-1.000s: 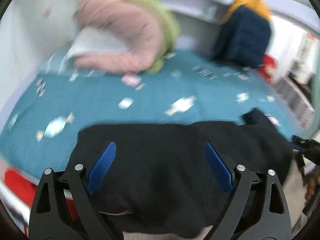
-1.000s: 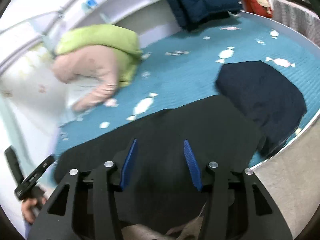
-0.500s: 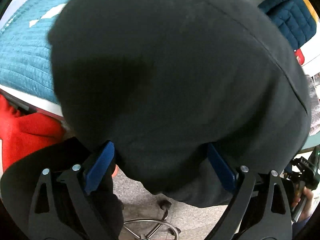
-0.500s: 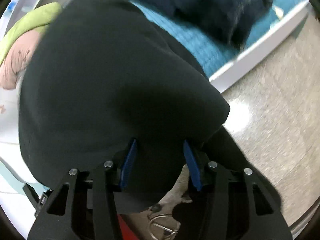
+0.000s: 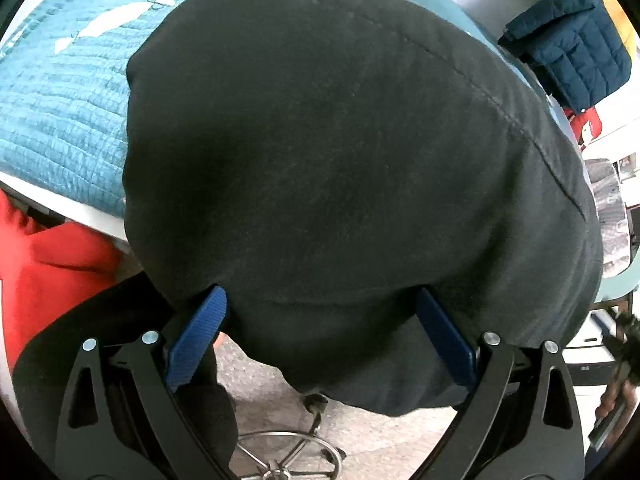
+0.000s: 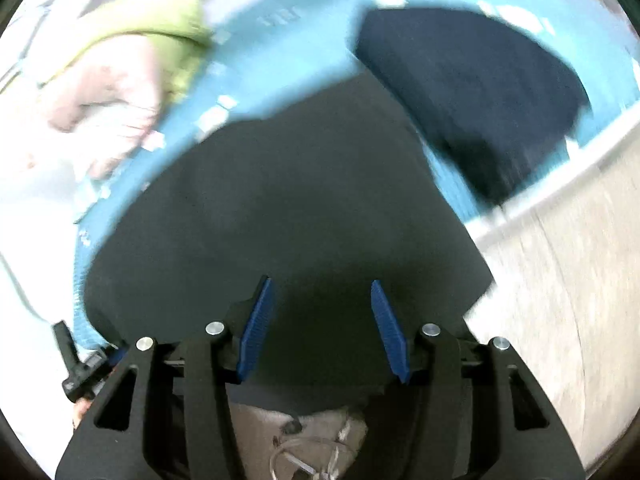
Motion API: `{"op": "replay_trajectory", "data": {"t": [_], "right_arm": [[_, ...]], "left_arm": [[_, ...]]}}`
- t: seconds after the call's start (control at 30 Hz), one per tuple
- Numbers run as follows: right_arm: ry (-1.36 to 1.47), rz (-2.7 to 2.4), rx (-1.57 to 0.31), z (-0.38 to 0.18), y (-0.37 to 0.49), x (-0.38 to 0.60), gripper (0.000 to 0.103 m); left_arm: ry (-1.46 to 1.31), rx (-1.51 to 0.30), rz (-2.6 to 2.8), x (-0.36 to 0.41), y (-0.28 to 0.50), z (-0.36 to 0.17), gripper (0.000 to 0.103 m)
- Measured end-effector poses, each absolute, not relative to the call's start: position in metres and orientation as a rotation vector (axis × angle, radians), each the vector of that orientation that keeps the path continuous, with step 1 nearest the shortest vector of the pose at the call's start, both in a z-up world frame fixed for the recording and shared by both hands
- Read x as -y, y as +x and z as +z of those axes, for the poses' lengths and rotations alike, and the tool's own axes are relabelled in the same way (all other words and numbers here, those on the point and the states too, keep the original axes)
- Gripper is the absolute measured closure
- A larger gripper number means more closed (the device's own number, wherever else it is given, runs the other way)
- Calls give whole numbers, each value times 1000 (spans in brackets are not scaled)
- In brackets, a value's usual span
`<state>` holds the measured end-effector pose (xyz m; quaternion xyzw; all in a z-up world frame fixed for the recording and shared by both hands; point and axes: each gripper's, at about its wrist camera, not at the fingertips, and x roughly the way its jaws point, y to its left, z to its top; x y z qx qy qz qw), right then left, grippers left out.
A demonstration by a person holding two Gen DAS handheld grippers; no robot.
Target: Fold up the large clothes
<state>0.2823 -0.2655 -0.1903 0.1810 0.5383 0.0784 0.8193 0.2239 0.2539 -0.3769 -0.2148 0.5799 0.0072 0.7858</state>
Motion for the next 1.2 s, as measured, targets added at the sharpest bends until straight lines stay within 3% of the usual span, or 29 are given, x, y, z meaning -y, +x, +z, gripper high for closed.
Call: {"op": "replay_trajectory", "data": {"t": [0.17, 0.23, 0.33, 0.4, 0.57, 0.73, 0.93, 1.07, 1.2], "right_arm": [[244, 181, -1086, -188, 340, 241, 56], [220, 150, -1134, -212, 363, 250, 82], [206, 126, -1193, -245, 381, 269, 93], [252, 131, -1221, -254, 391, 277, 96], [167, 121, -1224, -263, 396, 265, 97], [199, 119, -1236, -274, 409, 267, 97], [208, 112, -1190, -221, 395, 254, 91], [183, 346, -1103, -172, 367, 177, 91], [66, 466, -1188, -188, 361, 94, 92]], "left_arm": [[-448, -1091, -65, -240, 215, -305, 7], [-435, -1017, -102, -235, 219, -279, 7], [-385, -953, -79, -231, 251, -257, 6], [-346, -1012, -11, -231, 281, -273, 6], [-318, -1111, 14, -236, 316, -328, 7], [-358, -1130, -17, -245, 323, -349, 7], [-371, -1135, -35, -250, 324, -347, 7], [-384, -1114, -46, -252, 320, -346, 7], [-437, -1068, -76, -260, 314, -336, 6]]}}
